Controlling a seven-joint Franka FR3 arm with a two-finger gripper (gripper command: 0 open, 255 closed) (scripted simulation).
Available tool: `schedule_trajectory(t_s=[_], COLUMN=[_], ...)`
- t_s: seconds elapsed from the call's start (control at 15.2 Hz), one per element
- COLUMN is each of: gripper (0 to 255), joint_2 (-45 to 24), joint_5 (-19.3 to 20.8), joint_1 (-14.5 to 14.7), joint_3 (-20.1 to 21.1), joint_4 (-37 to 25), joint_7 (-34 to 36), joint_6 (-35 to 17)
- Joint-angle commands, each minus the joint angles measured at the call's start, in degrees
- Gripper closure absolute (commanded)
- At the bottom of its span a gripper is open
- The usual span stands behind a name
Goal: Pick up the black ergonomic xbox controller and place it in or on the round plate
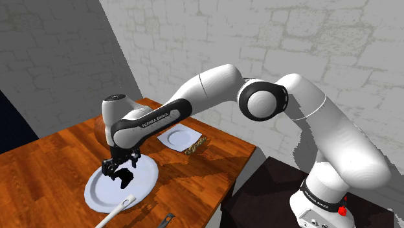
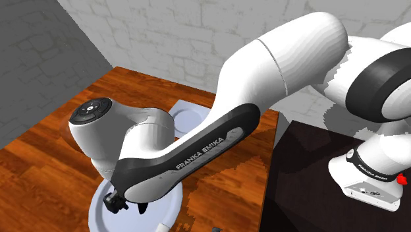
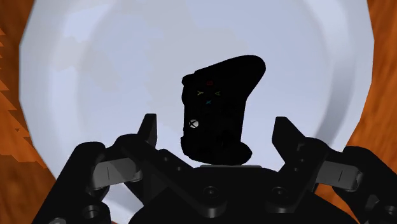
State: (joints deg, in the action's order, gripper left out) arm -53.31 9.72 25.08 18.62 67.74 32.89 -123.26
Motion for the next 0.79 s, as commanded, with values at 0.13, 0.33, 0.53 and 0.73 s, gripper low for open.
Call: schedule_trajectory(t_s=[0.13, 0.33, 0.53, 0.73], gripper=[0, 0, 0, 0], joint_2=[3.55, 4.4, 4.39, 4.4], joint_5=[-0.62, -0.79, -0.79, -0.79], joint_1=[-0.8, -0.98, -0.98, -0.98], joint_3=[0.59, 0.73, 0.73, 0.73], joint_4=[0.42, 0.36, 0.35, 0.37], joint_7=[-0.26, -0.34, -0.34, -0.34], joint_6=[3.15, 4.05, 4.05, 4.04])
